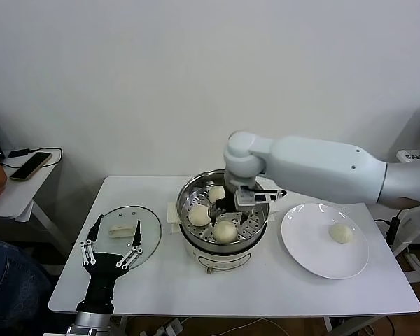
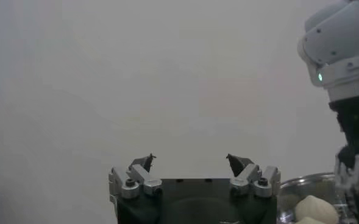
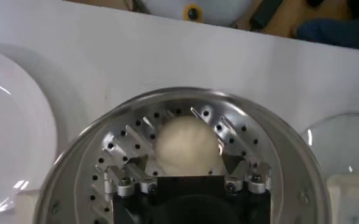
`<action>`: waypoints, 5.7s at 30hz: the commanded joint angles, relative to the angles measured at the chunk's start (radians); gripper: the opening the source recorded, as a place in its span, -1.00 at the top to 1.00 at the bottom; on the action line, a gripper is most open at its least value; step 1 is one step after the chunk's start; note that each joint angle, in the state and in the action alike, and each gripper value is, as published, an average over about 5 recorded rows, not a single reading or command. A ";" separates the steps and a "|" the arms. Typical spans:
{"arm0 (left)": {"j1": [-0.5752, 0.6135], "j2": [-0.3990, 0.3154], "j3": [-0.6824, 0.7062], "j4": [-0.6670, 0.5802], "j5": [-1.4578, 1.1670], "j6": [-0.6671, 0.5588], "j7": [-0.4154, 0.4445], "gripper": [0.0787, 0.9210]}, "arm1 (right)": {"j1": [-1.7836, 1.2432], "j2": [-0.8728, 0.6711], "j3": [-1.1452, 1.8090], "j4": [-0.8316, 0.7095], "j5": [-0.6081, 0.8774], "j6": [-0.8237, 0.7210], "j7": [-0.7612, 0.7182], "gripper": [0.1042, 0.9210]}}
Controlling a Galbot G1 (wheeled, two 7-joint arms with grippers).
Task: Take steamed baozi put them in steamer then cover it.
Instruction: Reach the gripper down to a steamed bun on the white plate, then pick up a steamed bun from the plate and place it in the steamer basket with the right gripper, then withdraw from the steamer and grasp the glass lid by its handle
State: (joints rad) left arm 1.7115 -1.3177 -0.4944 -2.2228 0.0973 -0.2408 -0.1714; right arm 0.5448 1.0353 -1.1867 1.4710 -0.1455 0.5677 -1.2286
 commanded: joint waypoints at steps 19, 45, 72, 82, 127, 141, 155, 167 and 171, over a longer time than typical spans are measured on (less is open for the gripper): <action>0.001 0.006 0.003 -0.010 0.005 0.008 0.002 -0.77 | -0.194 -0.351 0.169 -0.650 0.215 -0.505 -0.103 -0.76; 0.018 -0.002 0.001 0.001 0.014 0.006 -0.001 -0.77 | -0.546 -0.223 0.494 -0.869 -0.040 -0.430 0.020 -0.76; 0.011 -0.002 0.009 0.005 0.016 0.004 -0.004 -0.77 | -0.368 -0.268 0.392 -0.753 0.015 -0.426 -0.056 -0.35; 0.007 0.011 0.013 -0.005 0.014 0.003 -0.005 -0.77 | 0.165 -0.237 -0.093 -0.415 0.379 -0.534 -0.211 -0.38; -0.005 0.006 -0.004 -0.005 0.009 0.004 -0.019 -0.77 | 0.042 0.204 -0.305 -0.408 0.555 -0.721 -0.006 -0.32; -0.004 0.005 -0.006 -0.009 0.008 0.005 -0.021 -0.77 | 0.025 0.183 -0.287 -0.414 0.492 -0.707 -0.004 -0.39; -0.007 0.008 -0.007 -0.013 0.013 0.010 -0.023 -0.77 | 0.019 -0.007 0.044 -0.319 0.500 -0.649 0.001 -0.76; -0.037 0.036 -0.015 -0.005 0.081 0.013 -0.044 -0.77 | -0.269 -0.295 0.282 -0.108 0.751 -0.404 1.292 -0.76; -0.068 0.042 -0.009 -0.002 0.132 0.040 -0.063 -0.77 | -0.502 -0.342 0.492 -0.038 0.743 -0.341 1.569 -0.76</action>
State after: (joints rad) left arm 1.6769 -1.2862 -0.5083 -2.2290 0.1555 -0.2270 -0.2125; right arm 0.3735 0.8637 -1.0241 1.2773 0.5142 0.0792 -0.5952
